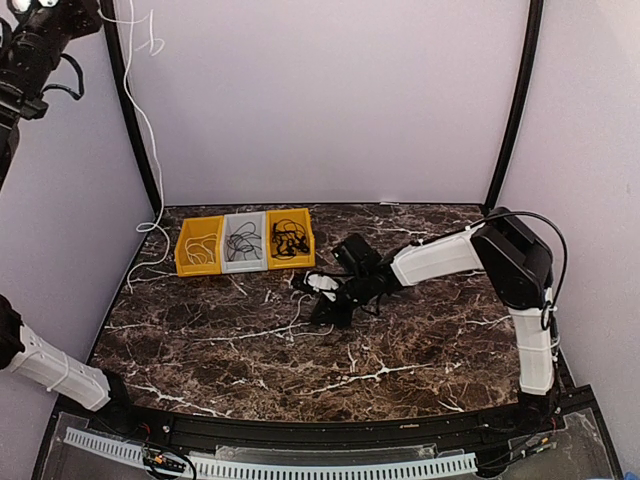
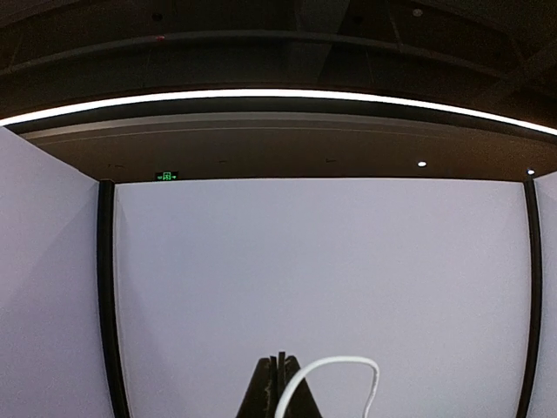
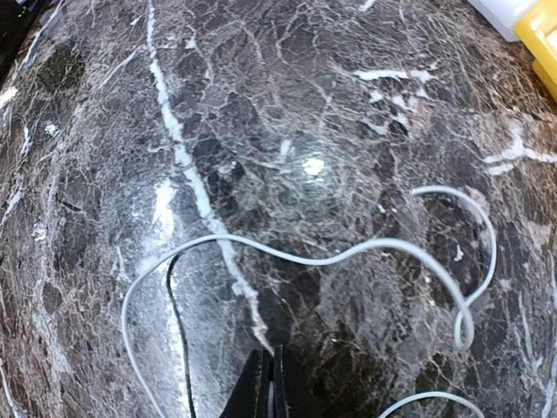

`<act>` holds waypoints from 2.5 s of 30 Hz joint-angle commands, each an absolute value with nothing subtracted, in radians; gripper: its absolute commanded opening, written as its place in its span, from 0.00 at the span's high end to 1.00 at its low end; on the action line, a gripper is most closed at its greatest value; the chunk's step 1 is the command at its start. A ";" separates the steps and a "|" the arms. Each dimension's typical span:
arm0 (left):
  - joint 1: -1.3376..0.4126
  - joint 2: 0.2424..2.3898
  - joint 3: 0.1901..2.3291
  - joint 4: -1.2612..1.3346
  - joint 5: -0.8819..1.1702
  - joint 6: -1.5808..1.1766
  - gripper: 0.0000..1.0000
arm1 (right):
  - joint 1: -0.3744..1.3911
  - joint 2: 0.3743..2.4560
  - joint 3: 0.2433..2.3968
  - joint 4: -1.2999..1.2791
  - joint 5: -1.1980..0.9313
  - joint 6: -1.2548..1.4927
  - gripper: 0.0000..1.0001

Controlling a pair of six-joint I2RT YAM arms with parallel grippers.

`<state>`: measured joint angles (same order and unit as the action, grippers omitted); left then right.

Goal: Untangle the cables

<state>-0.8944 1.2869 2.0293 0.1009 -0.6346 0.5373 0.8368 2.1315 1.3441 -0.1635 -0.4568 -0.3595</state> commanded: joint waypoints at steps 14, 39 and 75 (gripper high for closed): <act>-0.768 1.272 1.759 -0.024 -0.717 0.497 1.00 | 0.708 1.818 1.310 -0.551 -0.387 -0.455 0.55; -0.379 1.522 1.980 -0.187 -0.417 0.177 1.00 | 0.544 1.456 0.907 -0.337 -0.386 -0.520 0.39; -0.146 1.575 1.743 -0.108 -0.132 -0.036 1.00 | 0.536 1.528 0.904 -0.353 -0.404 -0.541 0.39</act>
<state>-0.1482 1.6218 1.8870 -0.1608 -0.1875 0.0181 0.5419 1.5269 0.9016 -0.3630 -0.3927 -0.5266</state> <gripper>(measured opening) 0.018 0.611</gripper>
